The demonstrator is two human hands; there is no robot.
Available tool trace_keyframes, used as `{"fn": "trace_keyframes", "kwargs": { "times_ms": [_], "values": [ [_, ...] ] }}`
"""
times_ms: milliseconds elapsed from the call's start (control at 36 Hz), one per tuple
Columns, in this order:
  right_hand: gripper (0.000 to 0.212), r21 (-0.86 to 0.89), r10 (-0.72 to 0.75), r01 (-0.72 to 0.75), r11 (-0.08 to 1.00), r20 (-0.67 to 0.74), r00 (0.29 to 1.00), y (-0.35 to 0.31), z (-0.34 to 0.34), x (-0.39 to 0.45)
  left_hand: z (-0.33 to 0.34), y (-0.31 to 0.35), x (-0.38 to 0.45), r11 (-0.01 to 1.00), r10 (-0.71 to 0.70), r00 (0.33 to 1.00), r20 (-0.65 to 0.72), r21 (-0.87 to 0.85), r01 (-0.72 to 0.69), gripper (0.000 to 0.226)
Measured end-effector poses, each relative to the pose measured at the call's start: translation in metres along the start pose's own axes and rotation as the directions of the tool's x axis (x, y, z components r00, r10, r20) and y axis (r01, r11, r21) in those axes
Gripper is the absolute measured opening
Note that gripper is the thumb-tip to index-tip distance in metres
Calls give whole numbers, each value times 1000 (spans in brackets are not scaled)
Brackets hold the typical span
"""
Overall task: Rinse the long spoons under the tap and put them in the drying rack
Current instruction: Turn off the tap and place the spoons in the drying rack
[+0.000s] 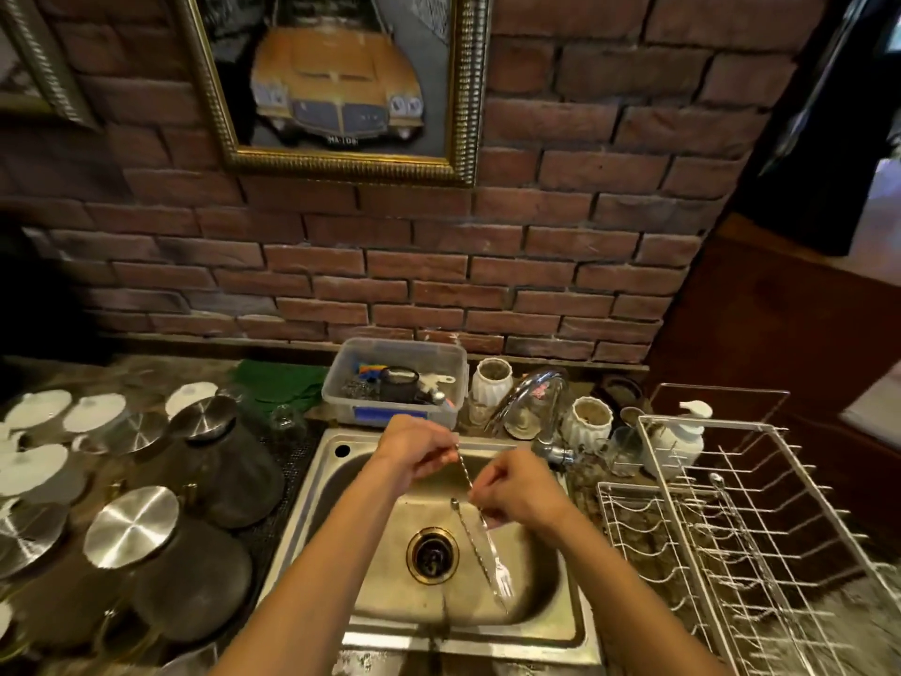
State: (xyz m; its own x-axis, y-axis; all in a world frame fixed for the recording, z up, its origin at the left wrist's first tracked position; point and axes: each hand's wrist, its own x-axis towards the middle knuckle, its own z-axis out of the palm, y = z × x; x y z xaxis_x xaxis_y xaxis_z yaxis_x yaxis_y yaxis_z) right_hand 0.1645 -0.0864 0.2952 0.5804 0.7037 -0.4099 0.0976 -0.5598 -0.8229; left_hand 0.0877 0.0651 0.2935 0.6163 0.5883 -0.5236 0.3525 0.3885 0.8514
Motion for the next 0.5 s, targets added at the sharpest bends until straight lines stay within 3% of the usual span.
{"fn": "trace_keyframes", "kwargs": {
  "times_ms": [111, 222, 333, 500],
  "values": [
    [3, 44, -46, 47, 998, -22, 999, -8, -21, -28, 16, 18, -21, 1000, 22, 998, 50, -11, -21, 15],
    [8, 83, -72, 78, 994, -69, 995, -6, -50, -55, 43, 33, -41, 1000, 29, 990, 136, 4, -30, 4],
    [9, 69, -75, 84, 994, -134, 988, 7, -82, -80, 80, 37, -54, 998, 36, 978, 205, 46, -46, 15],
    [6, 71, -53, 68, 995, -191, 980, 34, -127, -116, 148, 31, -65, 990, 42, 964, 263, 121, -76, 5]
  ]
}}
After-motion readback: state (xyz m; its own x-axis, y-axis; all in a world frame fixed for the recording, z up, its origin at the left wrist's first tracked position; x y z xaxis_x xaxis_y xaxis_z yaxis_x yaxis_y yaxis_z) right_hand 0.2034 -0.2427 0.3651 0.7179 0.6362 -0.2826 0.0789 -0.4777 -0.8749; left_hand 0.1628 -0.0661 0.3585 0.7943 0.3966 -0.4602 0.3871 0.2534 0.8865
